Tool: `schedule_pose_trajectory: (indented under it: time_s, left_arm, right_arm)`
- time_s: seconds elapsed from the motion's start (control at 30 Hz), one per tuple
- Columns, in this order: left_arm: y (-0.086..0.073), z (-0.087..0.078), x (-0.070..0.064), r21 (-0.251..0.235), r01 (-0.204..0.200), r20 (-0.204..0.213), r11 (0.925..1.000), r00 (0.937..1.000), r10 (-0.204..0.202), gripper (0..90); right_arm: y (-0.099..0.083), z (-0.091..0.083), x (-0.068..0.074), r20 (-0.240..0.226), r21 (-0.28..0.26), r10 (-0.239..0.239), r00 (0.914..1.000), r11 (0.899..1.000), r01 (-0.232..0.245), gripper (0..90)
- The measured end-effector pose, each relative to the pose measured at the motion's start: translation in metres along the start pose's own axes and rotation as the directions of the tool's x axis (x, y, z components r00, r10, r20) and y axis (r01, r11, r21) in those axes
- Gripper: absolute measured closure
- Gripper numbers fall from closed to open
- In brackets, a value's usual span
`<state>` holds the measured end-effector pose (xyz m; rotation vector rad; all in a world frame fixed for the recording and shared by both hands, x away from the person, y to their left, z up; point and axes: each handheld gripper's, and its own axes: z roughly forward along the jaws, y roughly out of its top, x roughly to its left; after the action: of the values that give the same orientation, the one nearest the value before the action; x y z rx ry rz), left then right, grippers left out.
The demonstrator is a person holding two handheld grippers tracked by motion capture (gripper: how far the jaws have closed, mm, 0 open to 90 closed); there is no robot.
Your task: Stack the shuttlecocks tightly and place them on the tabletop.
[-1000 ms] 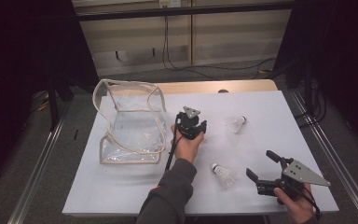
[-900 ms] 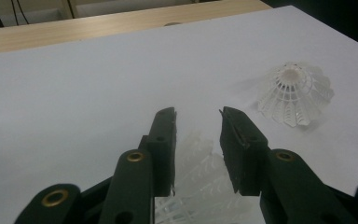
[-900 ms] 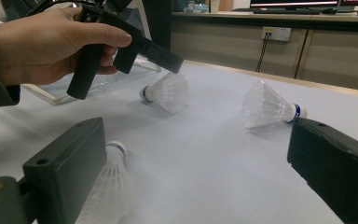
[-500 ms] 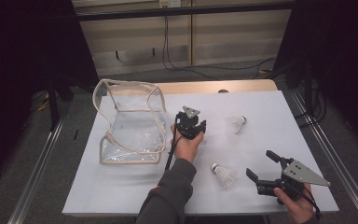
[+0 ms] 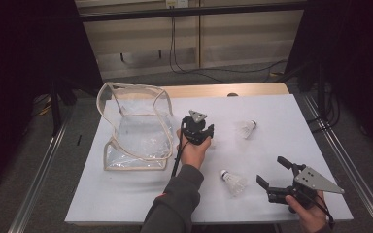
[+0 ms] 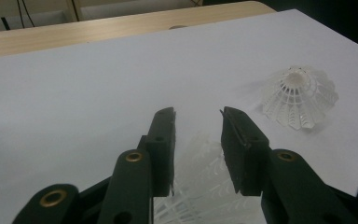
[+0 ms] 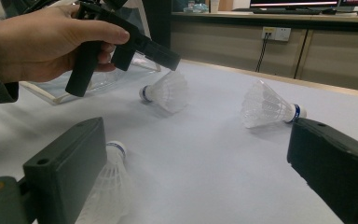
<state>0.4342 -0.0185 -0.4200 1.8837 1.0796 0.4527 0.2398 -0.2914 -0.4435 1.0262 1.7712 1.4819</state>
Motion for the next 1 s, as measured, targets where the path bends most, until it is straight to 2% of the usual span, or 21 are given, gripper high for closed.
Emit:
schedule_pose_trajectory:
  time_s: [0.23, 0.4, 0.6, 0.9, 1.0]
  left_arm:
    - [0.0, -0.004, 0.0, -0.011, 0.019, 0.019, 0.9998, 0.9996, -0.019, 58.9]
    - [0.001, -0.008, -0.001, -0.021, 0.034, 0.044, 0.9992, 0.9985, -0.033, 52.1]
    - [-0.001, -0.013, -0.003, -0.029, 0.07, 0.083, 0.9971, 0.9943, -0.067, 44.6]
    - [-0.006, -0.019, -0.007, -0.023, 0.082, 0.13, 0.9964, 0.9885, -0.078, 35.5]
    - [-0.008, -0.019, -0.009, 0.006, 0.077, 0.135, 0.997, 0.9877, -0.078, 31.4]
  right_arm:
    - [0.0, 0.0, 0.0, -0.001, 0.002, 0.002, 1.0, 1.0, -0.002, 4.1]
    - [0.0, 0.0, 0.0, 0.0, 0.002, -0.003, 1.0, 1.0, 0.003, 4.0]
    - [0.0, 0.0, 0.0, 0.003, 0.007, -0.007, 1.0, 1.0, 0.007, 4.1]
    - [0.0, 0.001, 0.001, 0.001, 0.005, -0.008, 1.0, 1.0, 0.008, 4.1]
    - [0.0, 0.002, 0.001, 0.001, 0.008, -0.008, 1.0, 1.0, 0.008, 4.1]
